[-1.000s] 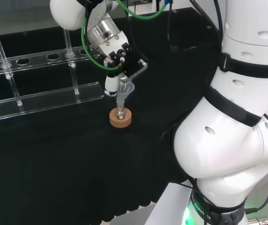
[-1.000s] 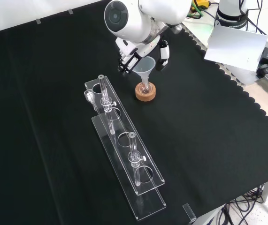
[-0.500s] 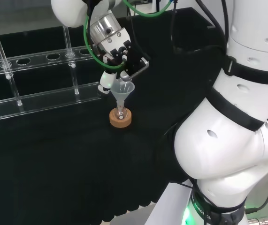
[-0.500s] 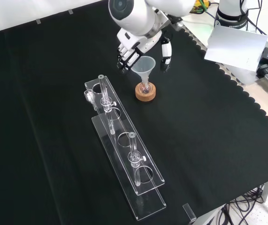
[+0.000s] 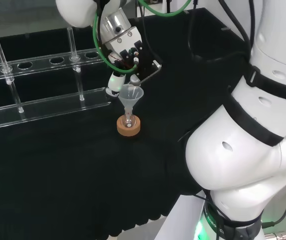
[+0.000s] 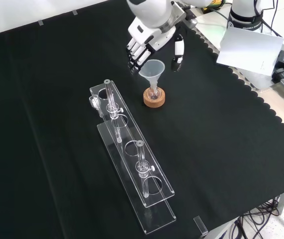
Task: Place the funnel on the round-bottom flask.
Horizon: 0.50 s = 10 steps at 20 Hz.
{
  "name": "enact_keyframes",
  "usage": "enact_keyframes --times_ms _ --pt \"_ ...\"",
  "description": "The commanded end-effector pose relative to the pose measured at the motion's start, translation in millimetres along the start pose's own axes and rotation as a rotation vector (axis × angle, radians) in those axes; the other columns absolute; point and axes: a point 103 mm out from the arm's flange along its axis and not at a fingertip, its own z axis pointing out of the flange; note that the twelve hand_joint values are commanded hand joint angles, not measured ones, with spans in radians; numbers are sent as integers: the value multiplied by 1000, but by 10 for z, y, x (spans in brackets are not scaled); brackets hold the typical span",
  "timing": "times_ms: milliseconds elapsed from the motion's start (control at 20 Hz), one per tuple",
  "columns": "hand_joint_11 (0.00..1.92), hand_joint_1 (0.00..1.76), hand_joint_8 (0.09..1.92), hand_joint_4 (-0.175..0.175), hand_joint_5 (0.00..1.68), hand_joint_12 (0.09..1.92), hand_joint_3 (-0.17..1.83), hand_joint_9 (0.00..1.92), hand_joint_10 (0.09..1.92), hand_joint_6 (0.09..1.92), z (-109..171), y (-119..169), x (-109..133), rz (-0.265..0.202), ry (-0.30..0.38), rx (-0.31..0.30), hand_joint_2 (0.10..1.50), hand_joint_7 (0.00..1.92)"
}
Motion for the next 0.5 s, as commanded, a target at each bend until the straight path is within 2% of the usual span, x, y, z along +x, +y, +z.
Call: enact_keyframes --times_ms 50,500 --pt "277 599 646 -19 279 1420 325 352 698 87 -137 -129 -512 -14 120 -143 705 176" --pt "282 624 657 -23 319 1399 358 393 669 87 -191 -19 -876 12 188 -171 694 208"
